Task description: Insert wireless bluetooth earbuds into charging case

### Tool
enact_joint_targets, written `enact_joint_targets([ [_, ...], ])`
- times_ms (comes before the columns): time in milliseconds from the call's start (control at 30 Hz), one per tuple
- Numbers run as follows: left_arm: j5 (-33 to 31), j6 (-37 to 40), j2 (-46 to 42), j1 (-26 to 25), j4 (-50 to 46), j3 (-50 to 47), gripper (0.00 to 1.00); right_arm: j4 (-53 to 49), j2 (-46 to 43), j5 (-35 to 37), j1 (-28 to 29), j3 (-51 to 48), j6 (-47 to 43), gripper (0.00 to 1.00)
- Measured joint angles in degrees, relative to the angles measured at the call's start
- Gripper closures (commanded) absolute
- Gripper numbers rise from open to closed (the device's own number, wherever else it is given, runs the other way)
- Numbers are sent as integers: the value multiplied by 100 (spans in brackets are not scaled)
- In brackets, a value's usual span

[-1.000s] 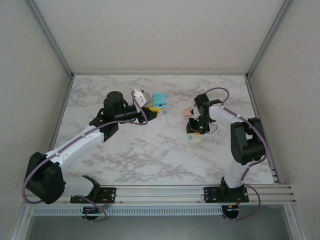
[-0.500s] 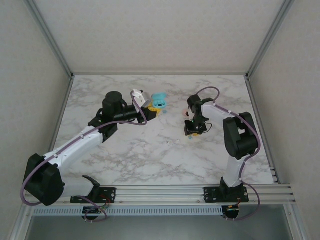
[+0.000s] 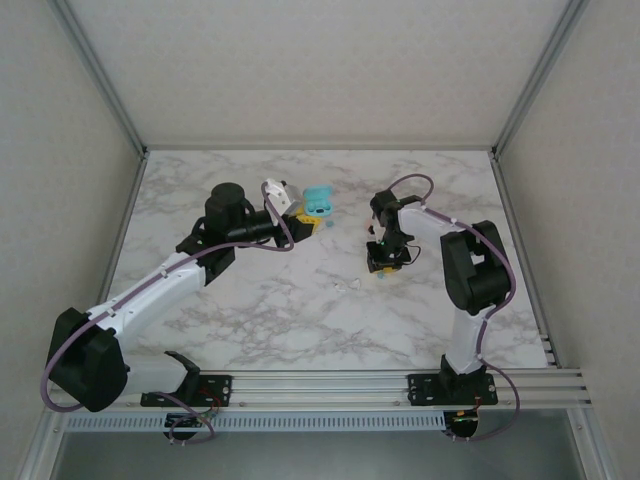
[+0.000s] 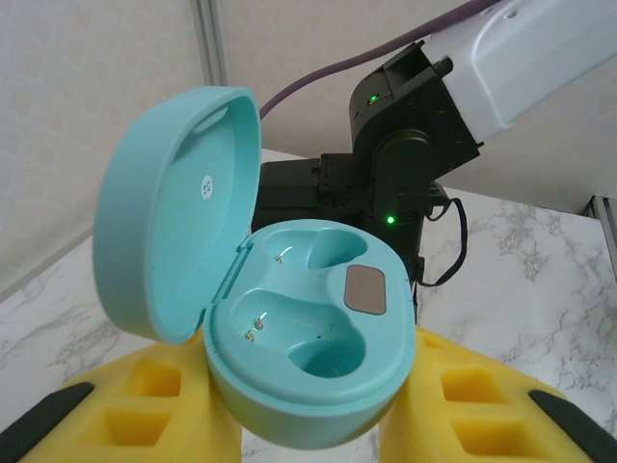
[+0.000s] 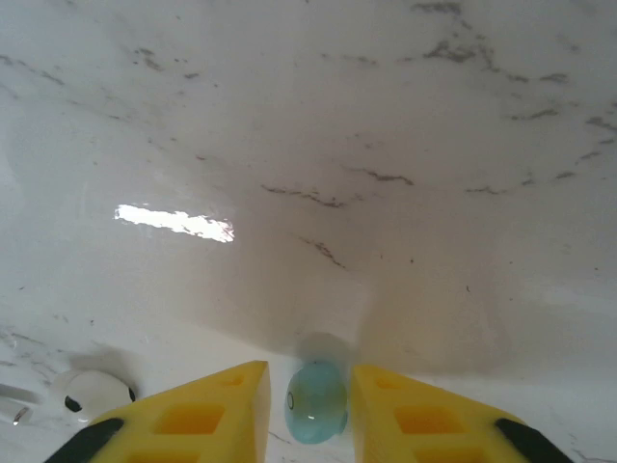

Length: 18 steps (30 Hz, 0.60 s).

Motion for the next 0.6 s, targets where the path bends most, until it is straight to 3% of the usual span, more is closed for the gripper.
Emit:
enact_joint_targets([
  [600,0,0,0,0,-2,0,76,-20,83,111,26,11,7,80],
])
